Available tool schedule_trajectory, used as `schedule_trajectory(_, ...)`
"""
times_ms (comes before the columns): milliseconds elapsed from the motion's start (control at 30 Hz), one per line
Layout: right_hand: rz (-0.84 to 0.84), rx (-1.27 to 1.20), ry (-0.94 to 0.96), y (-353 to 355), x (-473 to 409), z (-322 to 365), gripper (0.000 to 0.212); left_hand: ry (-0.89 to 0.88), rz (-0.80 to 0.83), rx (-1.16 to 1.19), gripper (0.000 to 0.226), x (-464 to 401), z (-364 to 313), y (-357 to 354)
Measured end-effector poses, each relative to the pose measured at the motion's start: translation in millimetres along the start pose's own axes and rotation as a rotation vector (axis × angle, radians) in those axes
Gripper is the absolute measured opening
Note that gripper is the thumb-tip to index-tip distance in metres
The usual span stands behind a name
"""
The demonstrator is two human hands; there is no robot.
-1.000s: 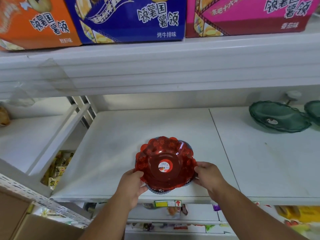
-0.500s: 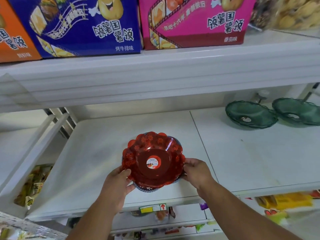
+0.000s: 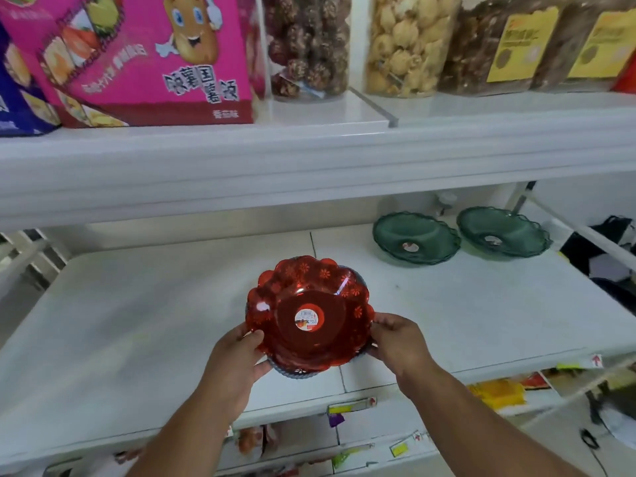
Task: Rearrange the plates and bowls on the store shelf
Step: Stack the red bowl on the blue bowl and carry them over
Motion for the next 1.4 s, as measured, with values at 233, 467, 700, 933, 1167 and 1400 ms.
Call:
schedule_trajectory(233,-0.082,-0.020,-0.003,91,-11,4,0.023,0.042,0.042,-0.066,0.025,3,23,-87)
schedule_trajectory(467,-0.194,-0.076,-0.002,142,-14,-2,0.021,0.058,0.119,-0.112,0.025,-4,33,-138)
schedule_trajectory(700,-0.240,-0.085,-0.009,184,-19,-10,0.022,0.087,0.170,-0.124,0.025,-7,52,-178)
schedule_trajectory(933,-0.214,-0.091,-0.023,232,-34,-9,0.022,0.113,0.146,-0.122,0.025,-3,74,-226)
schedule_trajectory(1167,-0.153,-0.064,-0.059,291,-65,-12,0.023,0.124,0.072,-0.100,0.023,6,98,-286)
schedule_trajectory(1400,-0.095,-0.046,-0.067,324,-90,-16,0.030,0.110,0.008,-0.083,0.028,4,117,-320)
Point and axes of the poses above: each hand's wrist, its own x-axis away from the middle knuckle, its own y-axis out of the back of the hand, z = x × y, the point moved 7 cm from there along -x, towards the middle knuckle, and after that the axes turned 8 degrees about y, right-handed, at the moved point
